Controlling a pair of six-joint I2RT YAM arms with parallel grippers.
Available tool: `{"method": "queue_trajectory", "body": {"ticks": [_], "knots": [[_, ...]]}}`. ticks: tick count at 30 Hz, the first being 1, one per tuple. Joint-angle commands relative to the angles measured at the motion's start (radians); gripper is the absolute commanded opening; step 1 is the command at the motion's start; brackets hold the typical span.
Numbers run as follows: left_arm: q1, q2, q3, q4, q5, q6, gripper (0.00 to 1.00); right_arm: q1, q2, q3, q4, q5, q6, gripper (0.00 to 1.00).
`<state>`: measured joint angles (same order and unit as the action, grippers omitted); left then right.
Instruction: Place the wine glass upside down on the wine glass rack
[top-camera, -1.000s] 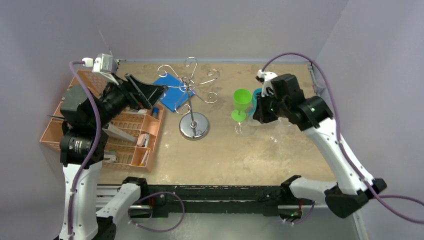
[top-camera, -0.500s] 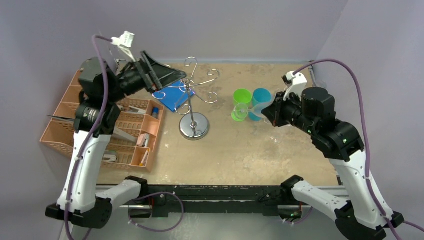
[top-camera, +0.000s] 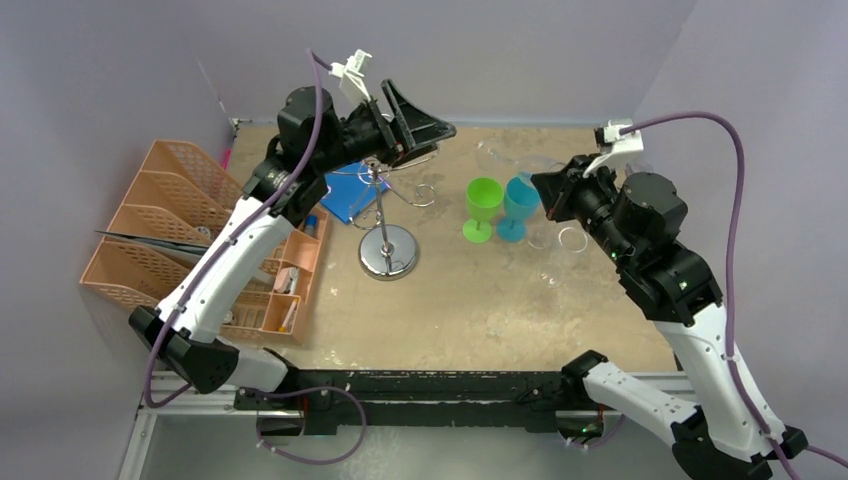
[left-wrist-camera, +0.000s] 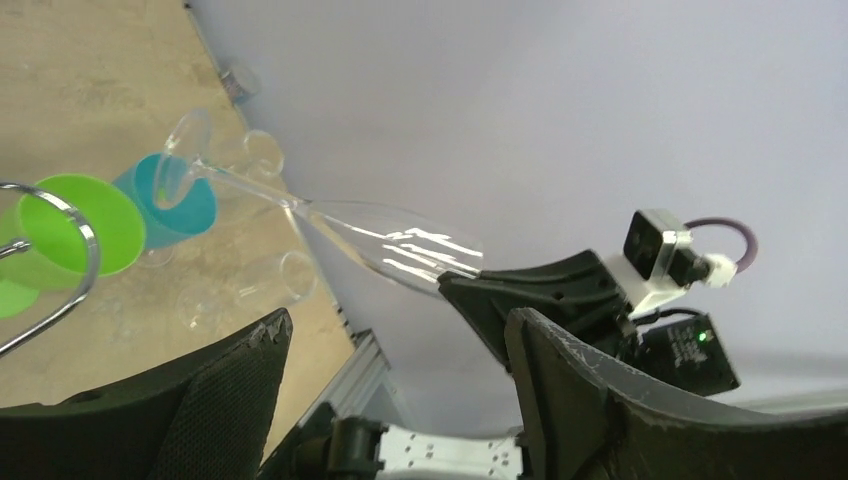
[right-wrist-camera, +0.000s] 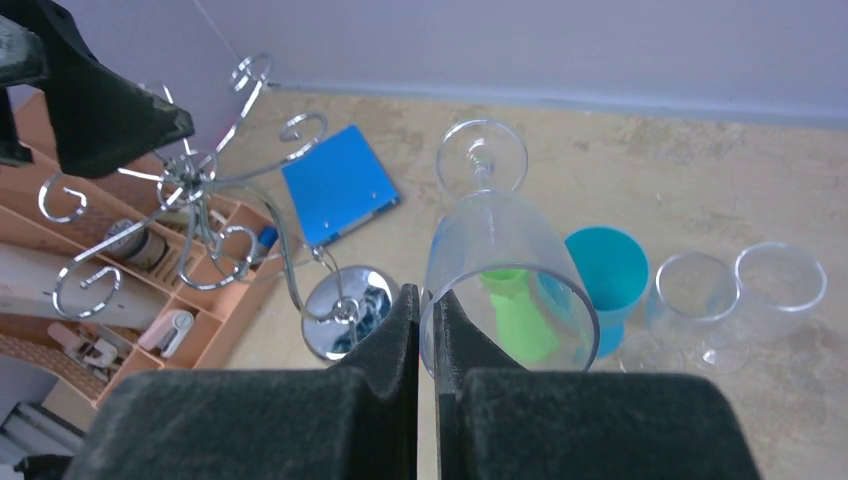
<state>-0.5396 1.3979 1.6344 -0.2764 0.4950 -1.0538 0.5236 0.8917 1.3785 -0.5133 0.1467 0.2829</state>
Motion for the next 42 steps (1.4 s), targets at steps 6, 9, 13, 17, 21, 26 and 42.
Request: {"method": "queue_trajectory", "body": {"ticks": [6,9,13,17,21,26,42], "knots": [[-0.147,0.090,0.080,0.224,-0.305,-0.214,0.74,0.004,-0.081,-0.041,0.336,0.002,-0.029,0.00],[-0.193,0.132,0.094,0.235,-0.366,-0.245,0.73,0.004,-0.124,-0.089,0.420,-0.009,-0.017,0.00],[-0.235,0.178,0.099,0.332,-0.410,-0.274,0.73,0.004,-0.186,-0.169,0.580,-0.041,0.021,0.00],[-0.250,0.256,0.217,0.287,-0.340,-0.260,0.73,0.004,-0.202,-0.190,0.611,-0.070,0.043,0.00],[-0.273,0.279,0.225,0.295,-0.353,-0.277,0.70,0.005,-0.205,-0.202,0.624,-0.095,0.055,0.00],[-0.273,0.278,0.202,0.336,-0.373,-0.327,0.54,0.005,-0.189,-0.201,0.644,-0.122,0.075,0.00],[-0.273,0.246,0.089,0.533,-0.357,-0.487,0.17,0.004,-0.188,-0.223,0.624,-0.214,0.029,0.00]]}}
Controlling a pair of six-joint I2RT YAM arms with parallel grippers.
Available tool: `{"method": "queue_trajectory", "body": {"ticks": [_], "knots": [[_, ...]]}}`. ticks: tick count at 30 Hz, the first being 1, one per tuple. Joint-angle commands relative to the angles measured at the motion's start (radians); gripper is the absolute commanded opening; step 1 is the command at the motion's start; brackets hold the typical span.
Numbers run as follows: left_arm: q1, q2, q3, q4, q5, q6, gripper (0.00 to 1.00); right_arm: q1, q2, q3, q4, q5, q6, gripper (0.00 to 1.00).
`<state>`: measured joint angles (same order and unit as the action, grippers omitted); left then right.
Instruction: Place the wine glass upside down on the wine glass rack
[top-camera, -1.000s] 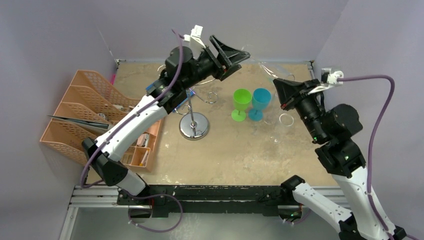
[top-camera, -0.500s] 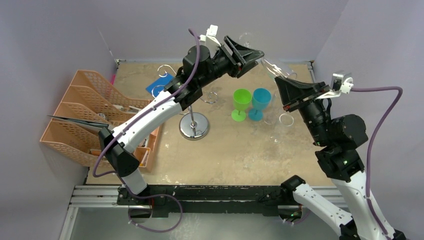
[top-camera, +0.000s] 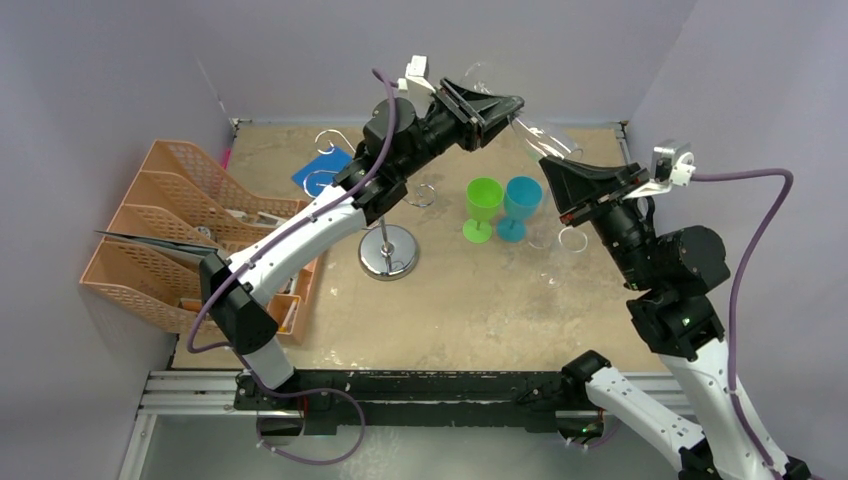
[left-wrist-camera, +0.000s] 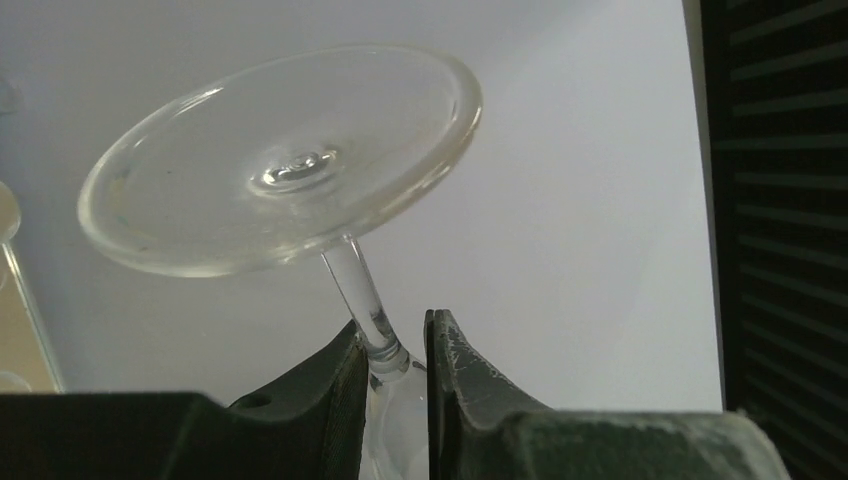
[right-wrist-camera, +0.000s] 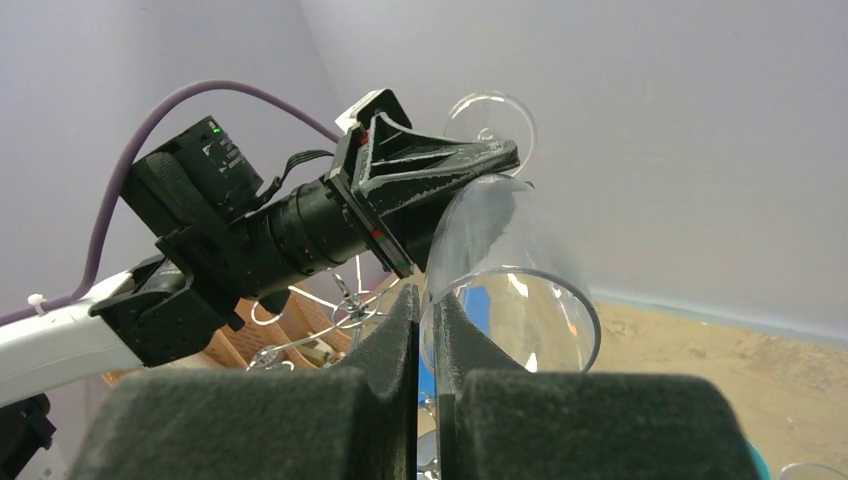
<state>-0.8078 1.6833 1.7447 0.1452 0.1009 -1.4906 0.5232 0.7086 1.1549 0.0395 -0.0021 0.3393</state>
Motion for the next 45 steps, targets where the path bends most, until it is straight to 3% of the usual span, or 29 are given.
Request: {"method": "queue_trajectory", "body": {"ticks": [1,5,10,24,32,37,45], "knots": [[-0.005,-0.042,-0.029,0.125,0.041,-0.054,0.14,0.005,-0.007,-0.002,0.067,-0.070,-0.033,0.00],[-0.005,-0.057,-0.069,0.197,0.032,-0.064,0.00,0.005,-0.014,-0.014,0.047,-0.070,-0.046,0.00],[-0.005,-0.077,-0.090,0.216,0.015,-0.011,0.00,0.005,-0.020,-0.019,0.020,-0.063,-0.049,0.01],[-0.005,-0.138,-0.112,0.259,0.013,0.275,0.00,0.005,-0.055,-0.047,-0.023,-0.033,-0.002,0.53],[-0.004,-0.217,-0.087,0.071,0.032,0.555,0.00,0.005,-0.199,-0.124,-0.075,-0.048,0.042,0.74],[-0.004,-0.284,-0.057,-0.078,0.165,0.720,0.00,0.004,-0.252,-0.100,-0.167,-0.049,0.032,0.76],[-0.004,-0.435,-0.028,-0.465,0.340,0.978,0.00,0.004,-0.248,-0.083,-0.210,-0.012,0.033,0.77]]}}
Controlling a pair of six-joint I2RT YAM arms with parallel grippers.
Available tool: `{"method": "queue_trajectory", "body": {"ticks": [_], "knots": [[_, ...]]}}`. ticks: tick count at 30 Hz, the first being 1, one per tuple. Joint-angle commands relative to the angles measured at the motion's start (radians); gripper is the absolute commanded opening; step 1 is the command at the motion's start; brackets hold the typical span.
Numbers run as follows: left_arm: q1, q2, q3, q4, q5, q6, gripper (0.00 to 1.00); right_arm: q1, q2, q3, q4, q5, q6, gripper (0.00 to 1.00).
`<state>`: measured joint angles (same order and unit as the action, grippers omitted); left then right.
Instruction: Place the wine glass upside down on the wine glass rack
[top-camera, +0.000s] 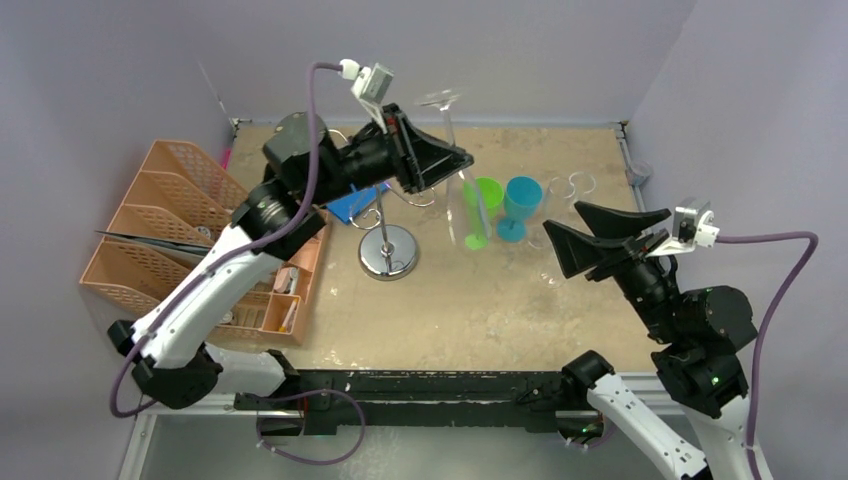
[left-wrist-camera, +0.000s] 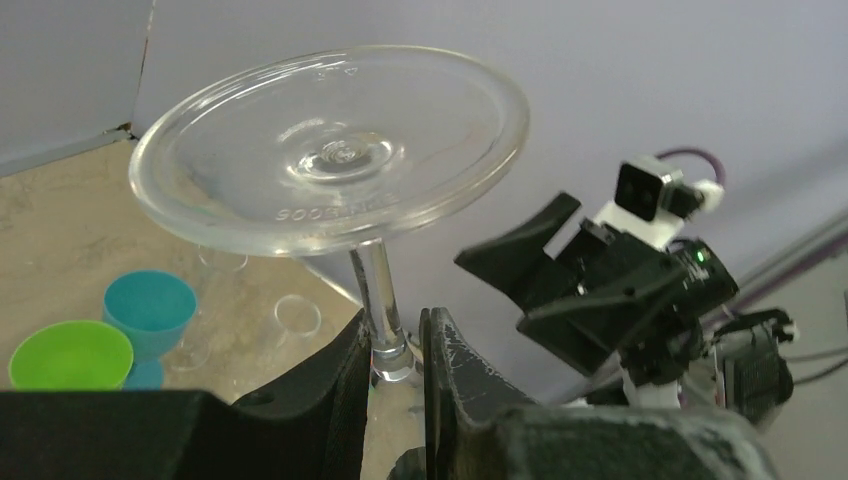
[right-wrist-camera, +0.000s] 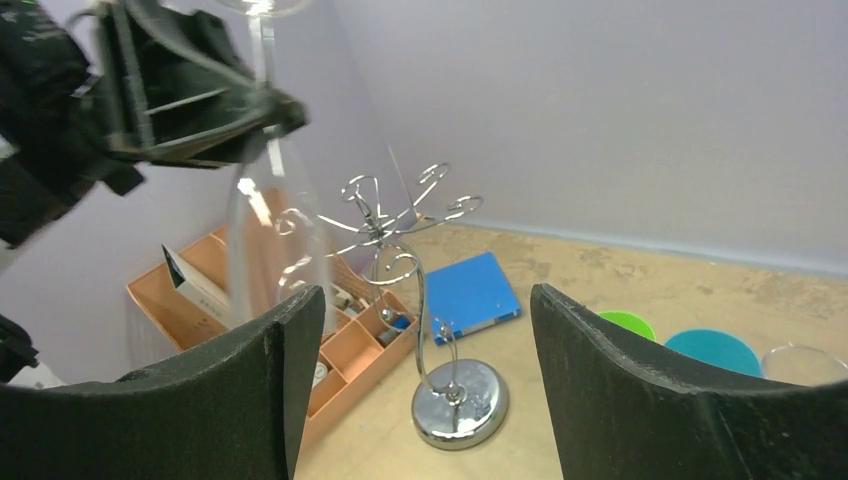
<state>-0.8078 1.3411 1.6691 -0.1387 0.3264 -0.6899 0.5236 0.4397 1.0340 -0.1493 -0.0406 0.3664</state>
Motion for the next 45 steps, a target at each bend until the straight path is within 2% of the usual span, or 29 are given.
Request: {"method": "queue_trajectory", "body": {"ticks": [1,5,11,14,18,25,30,35,39,45], "knots": [[-0.004,-0.110,0.047,-0.221,0.124,0.197,0.00,0.004,0.029,0.040,-0.023,0.030,0.006,0.77],[-0.004,-0.175,0.036,-0.374,0.152,0.247,0.00,0.003,0.060,0.047,-0.030,0.038,0.022,0.77],[-0.004,-0.276,0.018,-0.594,0.082,0.286,0.00,0.004,0.087,0.043,-0.020,0.038,0.050,0.77],[-0.005,-0.345,0.003,-0.683,-0.044,0.322,0.00,0.005,0.096,0.036,-0.013,0.038,0.063,0.77],[-0.004,-0.455,-0.075,-0.721,-0.357,0.353,0.00,0.004,0.115,0.026,-0.004,0.038,0.077,0.77],[-0.004,-0.498,-0.109,-0.828,-0.605,0.486,0.00,0.004,0.159,0.036,0.015,0.038,0.071,0.77],[-0.004,-0.552,-0.253,-0.772,-0.642,0.592,0.00,0.004,0.172,0.027,0.019,0.038,0.063,0.77],[-0.004,-0.539,-0.379,-0.690,-0.656,0.628,0.00,0.003,0.183,0.015,0.025,0.038,0.064,0.77],[-0.004,-0.518,-0.442,-0.615,-0.713,0.634,0.00,0.004,0.185,0.017,0.024,0.036,0.053,0.77],[0.007,-0.489,-0.478,-0.544,-0.692,0.681,0.00,0.004,0.180,0.011,0.024,0.033,0.051,0.78]]}}
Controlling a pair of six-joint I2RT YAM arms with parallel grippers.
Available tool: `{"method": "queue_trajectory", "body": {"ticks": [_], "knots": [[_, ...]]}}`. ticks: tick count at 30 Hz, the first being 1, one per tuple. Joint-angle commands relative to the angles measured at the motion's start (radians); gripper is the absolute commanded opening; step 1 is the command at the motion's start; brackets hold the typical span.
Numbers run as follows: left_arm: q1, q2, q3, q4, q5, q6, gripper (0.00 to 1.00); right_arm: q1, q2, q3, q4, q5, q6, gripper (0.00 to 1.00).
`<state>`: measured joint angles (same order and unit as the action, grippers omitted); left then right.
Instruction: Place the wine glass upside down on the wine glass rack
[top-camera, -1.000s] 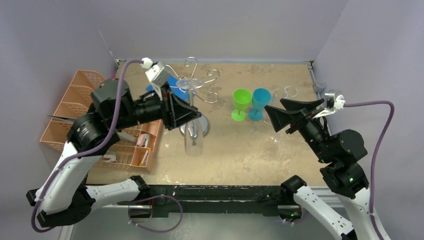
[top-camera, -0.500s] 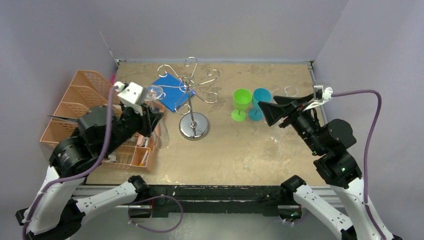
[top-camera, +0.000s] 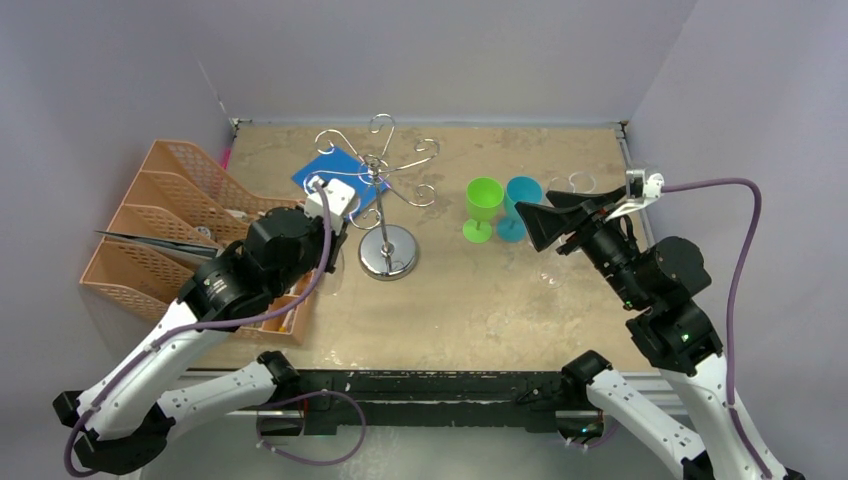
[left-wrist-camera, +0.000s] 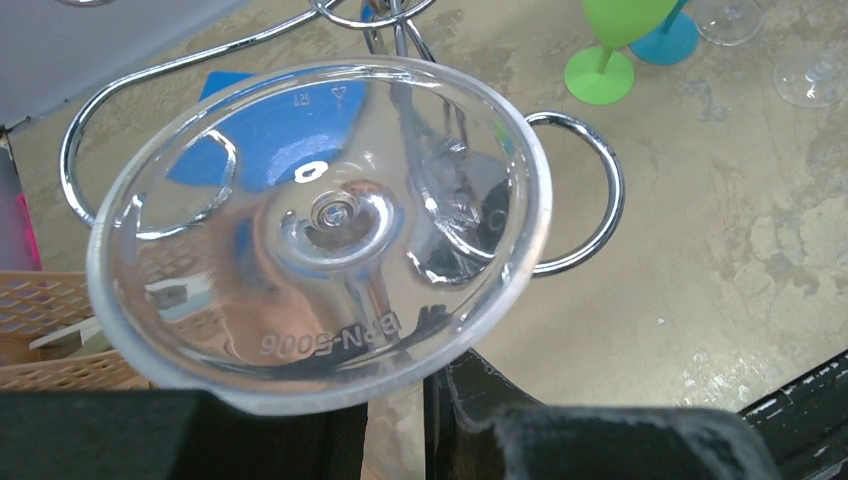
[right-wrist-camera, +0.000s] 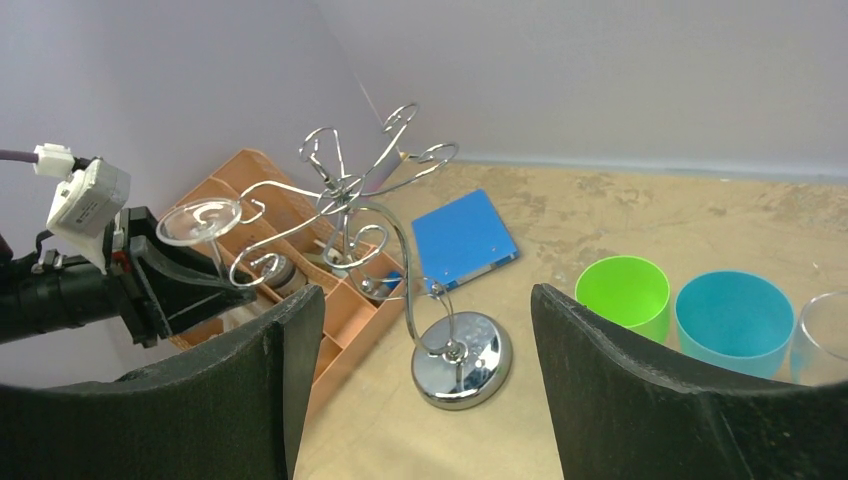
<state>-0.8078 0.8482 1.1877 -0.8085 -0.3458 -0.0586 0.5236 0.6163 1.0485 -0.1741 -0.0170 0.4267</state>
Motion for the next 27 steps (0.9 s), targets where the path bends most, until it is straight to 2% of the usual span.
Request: {"method": "queue_trajectory", "body": {"ticks": [1,3,7,9,27], "knots": [[0.021,0.009,-0.001,0.133,-0.018,0.052,0.00,0.004,0.002,-0.005,0.048,0.008,-0.011,0.77],[0.069,0.004,-0.019,0.158,0.010,0.052,0.00,0.004,0.001,-0.008,0.050,0.009,-0.008,0.77],[0.256,0.010,-0.052,0.220,0.211,0.034,0.00,0.005,0.004,-0.017,0.068,0.009,-0.011,0.77],[0.310,0.029,-0.063,0.246,0.289,0.032,0.00,0.004,0.008,-0.018,0.074,0.009,-0.010,0.77],[0.583,0.058,-0.099,0.298,0.805,0.137,0.00,0.004,0.012,-0.069,0.158,0.001,0.017,0.77]]}}
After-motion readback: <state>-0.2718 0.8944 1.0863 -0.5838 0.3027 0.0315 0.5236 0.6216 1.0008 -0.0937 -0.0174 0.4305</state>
